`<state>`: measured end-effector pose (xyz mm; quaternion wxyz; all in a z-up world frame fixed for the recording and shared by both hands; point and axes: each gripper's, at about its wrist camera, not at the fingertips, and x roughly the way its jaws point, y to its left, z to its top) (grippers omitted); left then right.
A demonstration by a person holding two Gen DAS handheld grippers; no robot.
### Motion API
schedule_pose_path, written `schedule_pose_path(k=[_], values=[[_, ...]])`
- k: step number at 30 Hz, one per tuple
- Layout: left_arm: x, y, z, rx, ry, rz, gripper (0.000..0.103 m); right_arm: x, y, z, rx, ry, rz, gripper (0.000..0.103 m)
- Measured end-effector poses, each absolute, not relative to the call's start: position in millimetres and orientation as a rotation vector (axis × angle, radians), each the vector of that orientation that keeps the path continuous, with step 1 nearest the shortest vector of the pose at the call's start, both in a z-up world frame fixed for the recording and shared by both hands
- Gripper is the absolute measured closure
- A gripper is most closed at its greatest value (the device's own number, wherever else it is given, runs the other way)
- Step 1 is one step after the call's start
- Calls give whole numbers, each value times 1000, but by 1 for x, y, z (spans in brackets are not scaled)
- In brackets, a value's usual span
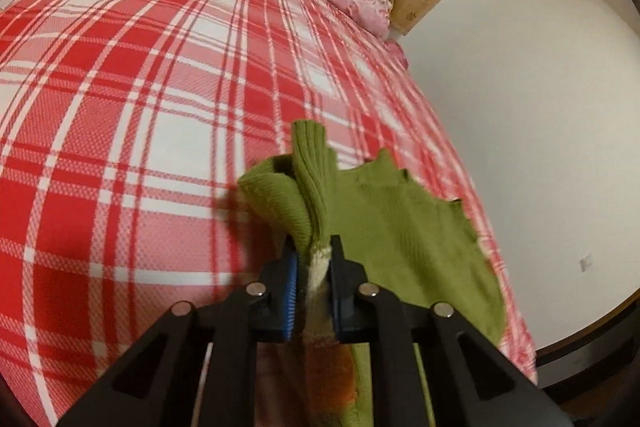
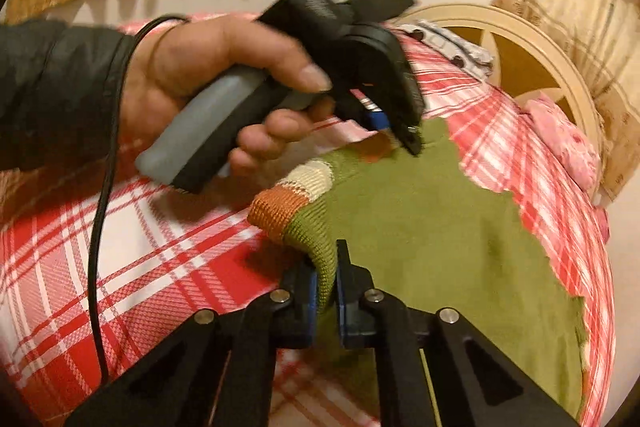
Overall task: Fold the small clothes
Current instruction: 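Lift the striped edge with both tools and fold it over the sweater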
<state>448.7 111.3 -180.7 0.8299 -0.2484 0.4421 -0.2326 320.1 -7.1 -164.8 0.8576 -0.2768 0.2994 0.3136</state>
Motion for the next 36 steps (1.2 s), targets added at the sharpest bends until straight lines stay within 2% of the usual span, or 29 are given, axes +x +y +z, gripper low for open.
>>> schedule_pose_path(k=[10,25,36], values=[[442,81,-133,-478,865,-487,90,323,-58,-126,-443,571,581,97],[448,-7,-89,-398,819,-569,90,334,-152,-108,-274,557,460,97],[457,-90,-83,-338,834,-657,90,334,-225,-107,-147,571,371,97]])
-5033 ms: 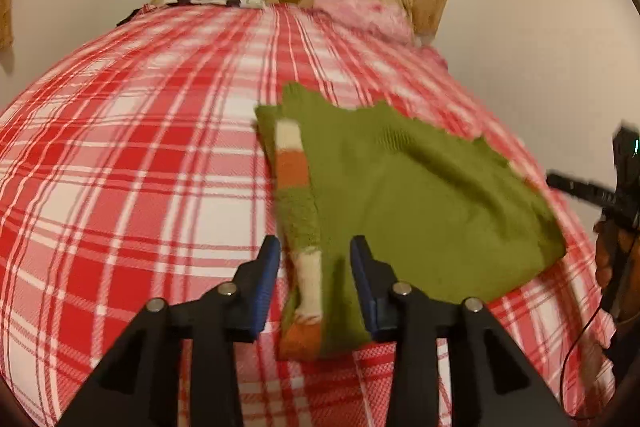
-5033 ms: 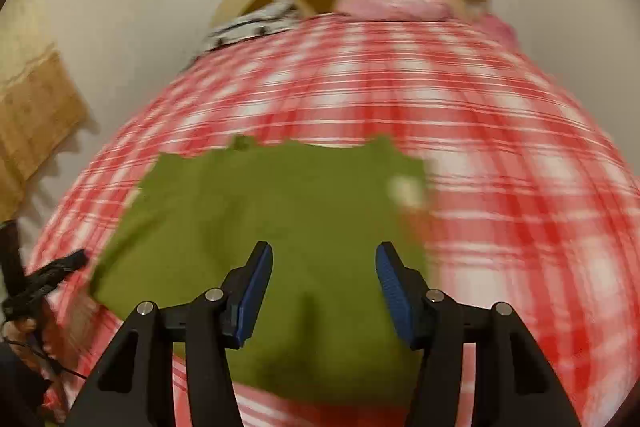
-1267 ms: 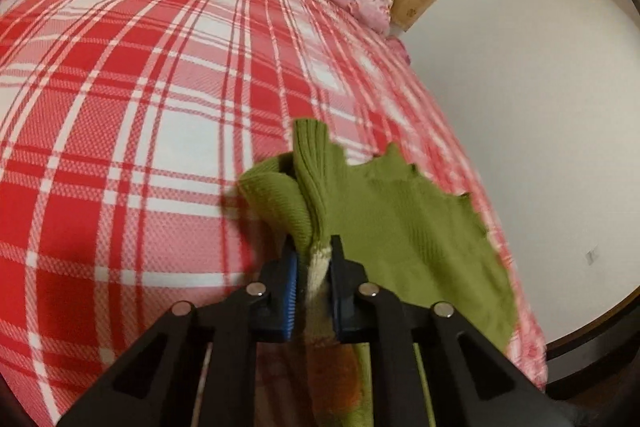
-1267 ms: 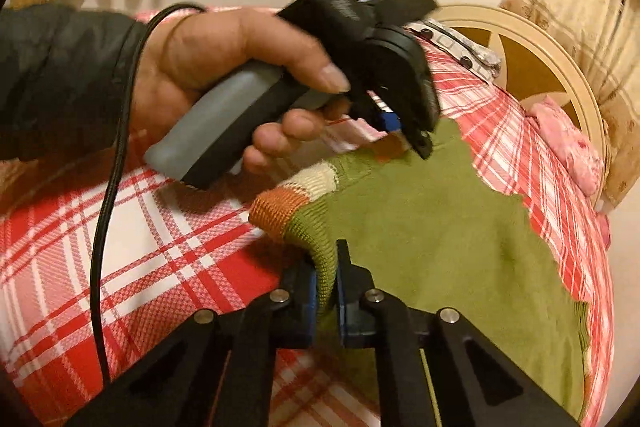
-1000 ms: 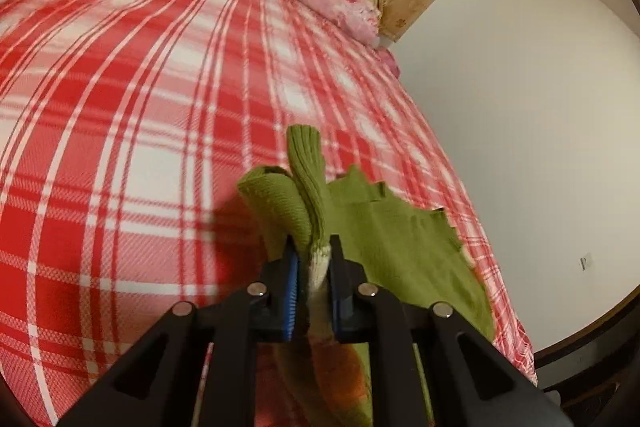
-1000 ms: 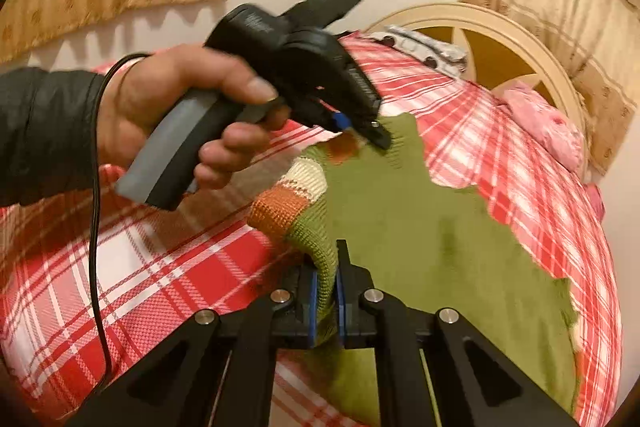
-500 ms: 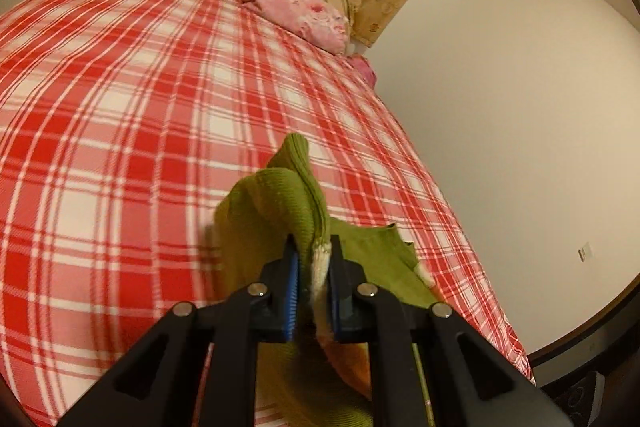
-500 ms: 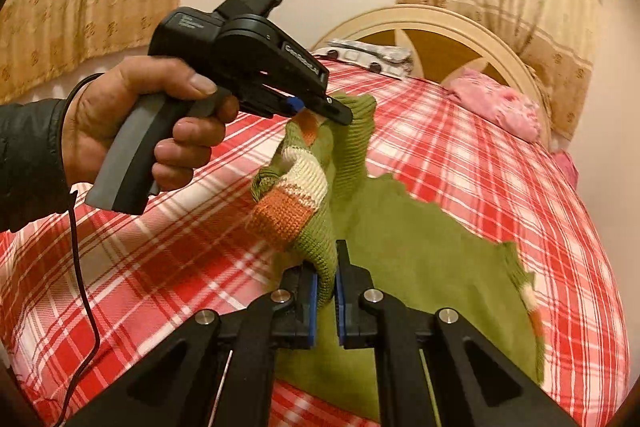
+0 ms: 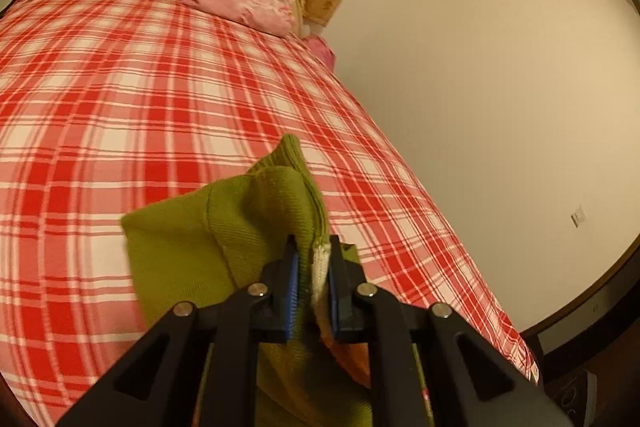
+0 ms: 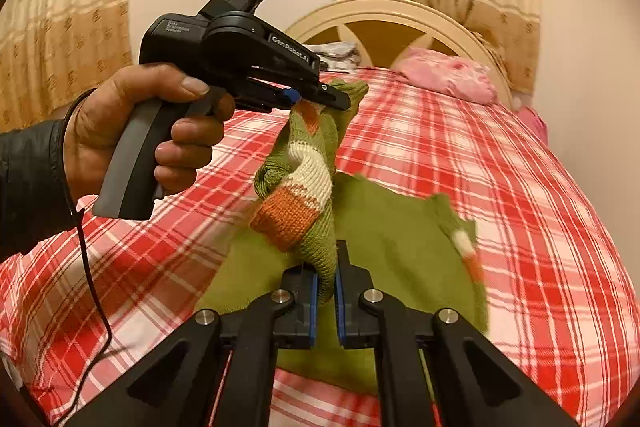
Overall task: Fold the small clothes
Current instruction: 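Lift the striped edge with both tools and fold it over the sweater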
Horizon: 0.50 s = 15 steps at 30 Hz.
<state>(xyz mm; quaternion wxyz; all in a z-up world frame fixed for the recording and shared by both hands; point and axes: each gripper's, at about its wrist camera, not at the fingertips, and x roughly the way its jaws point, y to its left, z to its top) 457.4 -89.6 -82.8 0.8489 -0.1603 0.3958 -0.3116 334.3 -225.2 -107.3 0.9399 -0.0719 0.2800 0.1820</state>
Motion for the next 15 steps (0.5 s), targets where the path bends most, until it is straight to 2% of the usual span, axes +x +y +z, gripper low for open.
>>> schedule_pose_path(k=[15], values=[[460,-199,-127,-191,943,-709,90,336,-310,-142,19,694,264,97]])
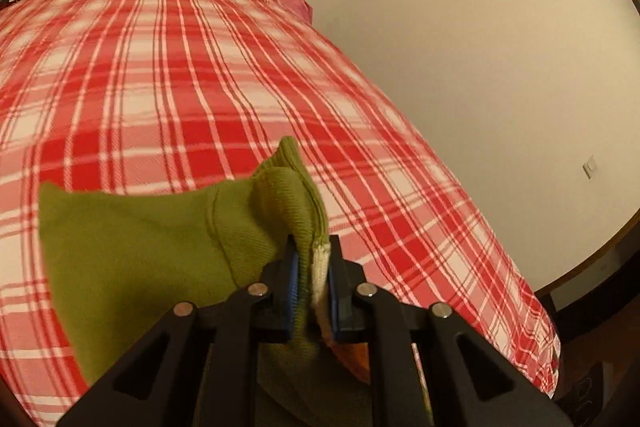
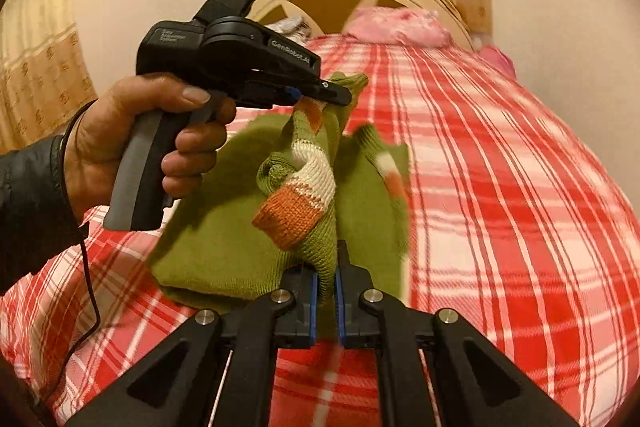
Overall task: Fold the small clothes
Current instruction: 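Lift the striped edge with both tools and fold it over the sweater, then open the left tool while the right tool presses the fold down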
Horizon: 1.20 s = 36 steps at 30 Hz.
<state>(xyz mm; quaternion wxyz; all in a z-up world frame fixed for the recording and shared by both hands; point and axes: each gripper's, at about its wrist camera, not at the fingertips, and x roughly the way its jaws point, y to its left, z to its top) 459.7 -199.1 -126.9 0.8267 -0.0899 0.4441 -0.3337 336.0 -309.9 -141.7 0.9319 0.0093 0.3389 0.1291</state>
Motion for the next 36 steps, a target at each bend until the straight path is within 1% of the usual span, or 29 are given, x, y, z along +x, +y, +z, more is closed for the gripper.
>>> schedule_pose_path(k=[3,4,5,6,7,8,9,10,11,12,13,14,16,17,20,21,25,27,28,29,30,33,35,36], values=[[453,-214,-129,-123,941,-716,84,336,-318,-155,58,740,268,97],[447,-217,-127,-107,941,-740,78,335,-319,-159,72,759,276,97],[442,-219,-125,-94,942,-756,75,334,-320,-164,81,775,282,97],[437,-221,-122,-77,937,-763,67,333,-322,-166,87,783,283,97],[428,-219,-116,-55,918,-780,55,331,-324,-169,97,791,286,96],[422,-217,-112,-43,900,-787,48,330,-329,-172,121,806,291,96],[416,-212,-108,-29,879,-784,39,330,-333,-173,141,815,297,95],[405,-204,-103,-20,846,-782,33,329,-336,-172,160,821,304,93],[398,-197,-101,-18,832,-788,30,326,-340,-171,159,824,295,85],[391,-189,-100,-10,821,-786,26,322,-342,-168,144,817,273,74],[381,-177,-101,13,800,-752,26,319,-346,-164,136,804,258,71],[373,-168,-103,25,784,-730,26,316,-352,-158,139,789,243,69],[358,-149,-113,64,762,-668,25,314,-360,-146,147,755,225,69],[355,-143,-117,71,764,-640,25,316,-364,-138,152,730,215,68],[346,-122,-133,32,791,-585,25,333,-363,-119,168,700,241,60],[344,-117,-138,6,803,-583,25,343,-360,-116,178,699,264,60],[334,-105,-156,-55,818,-561,25,398,-346,-120,272,793,366,60],[331,-104,-161,-77,825,-566,24,428,-338,-137,298,896,367,60],[331,-102,-163,-91,830,-568,24,438,-338,-146,332,928,357,62],[331,-103,-163,-97,830,-571,24,445,-340,-153,362,939,342,88],[330,-102,-162,-100,828,-574,24,444,-340,-152,351,928,331,88],[329,-103,-159,-92,819,-585,14,423,-342,-130,321,823,300,88],[325,-103,-161,-79,817,-601,13,410,-347,-122,316,782,268,88],[323,-105,-163,-67,825,-605,13,410,-350,-125,319,794,252,88]])
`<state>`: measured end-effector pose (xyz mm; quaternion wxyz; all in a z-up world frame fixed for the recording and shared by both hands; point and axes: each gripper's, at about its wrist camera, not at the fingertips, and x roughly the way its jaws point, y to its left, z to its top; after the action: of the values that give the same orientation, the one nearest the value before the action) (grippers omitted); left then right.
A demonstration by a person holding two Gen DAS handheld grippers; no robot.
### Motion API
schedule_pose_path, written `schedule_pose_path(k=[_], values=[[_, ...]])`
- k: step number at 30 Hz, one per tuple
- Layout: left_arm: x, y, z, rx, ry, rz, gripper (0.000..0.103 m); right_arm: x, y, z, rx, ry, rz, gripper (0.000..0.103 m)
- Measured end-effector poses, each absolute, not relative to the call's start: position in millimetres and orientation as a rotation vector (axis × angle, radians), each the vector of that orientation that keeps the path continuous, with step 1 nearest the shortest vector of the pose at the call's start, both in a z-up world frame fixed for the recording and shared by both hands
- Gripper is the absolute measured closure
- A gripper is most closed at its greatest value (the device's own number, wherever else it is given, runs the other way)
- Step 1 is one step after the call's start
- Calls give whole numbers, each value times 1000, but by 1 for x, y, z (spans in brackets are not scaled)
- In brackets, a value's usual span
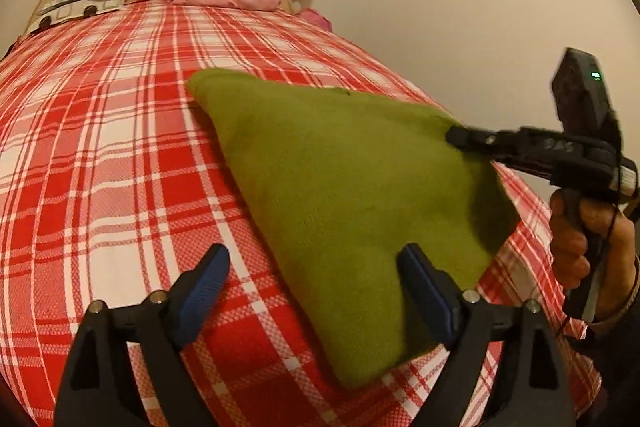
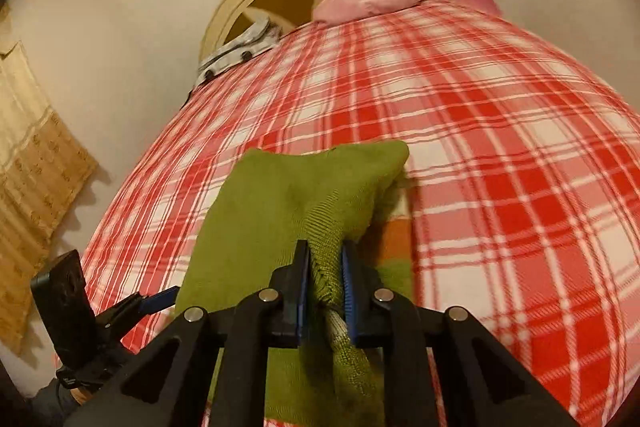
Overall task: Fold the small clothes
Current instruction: 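Open the left tool while the right tool presses the fold down, then open the right tool and release the folded sweater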
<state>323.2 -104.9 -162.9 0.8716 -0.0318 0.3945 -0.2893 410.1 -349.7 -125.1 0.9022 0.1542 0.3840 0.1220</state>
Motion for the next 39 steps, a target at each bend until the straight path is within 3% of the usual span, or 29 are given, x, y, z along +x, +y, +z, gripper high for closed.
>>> schedule_pose_path(k=[4,6,7,13,19,26,31,39], values=[[323,-111,-170,-42,869,-591,13,427,-358,-166,314,946,220,80],[321,-106,-168,-55,860,-592,13,424,-366,-158,331,912,198,55],[320,-103,-165,-63,849,-586,13,421,-368,-147,315,876,169,52],[328,-101,-170,-83,856,-559,13,418,-328,-101,182,719,347,52],[325,-99,-174,-112,875,-556,12,453,-323,-160,179,983,326,53],[317,-103,-174,-99,875,-565,12,403,-336,-131,269,809,520,52],[317,-103,-177,-108,892,-566,12,388,-358,-165,229,933,420,57],[321,-112,-171,-99,882,-538,12,369,-381,-135,306,750,441,57]])
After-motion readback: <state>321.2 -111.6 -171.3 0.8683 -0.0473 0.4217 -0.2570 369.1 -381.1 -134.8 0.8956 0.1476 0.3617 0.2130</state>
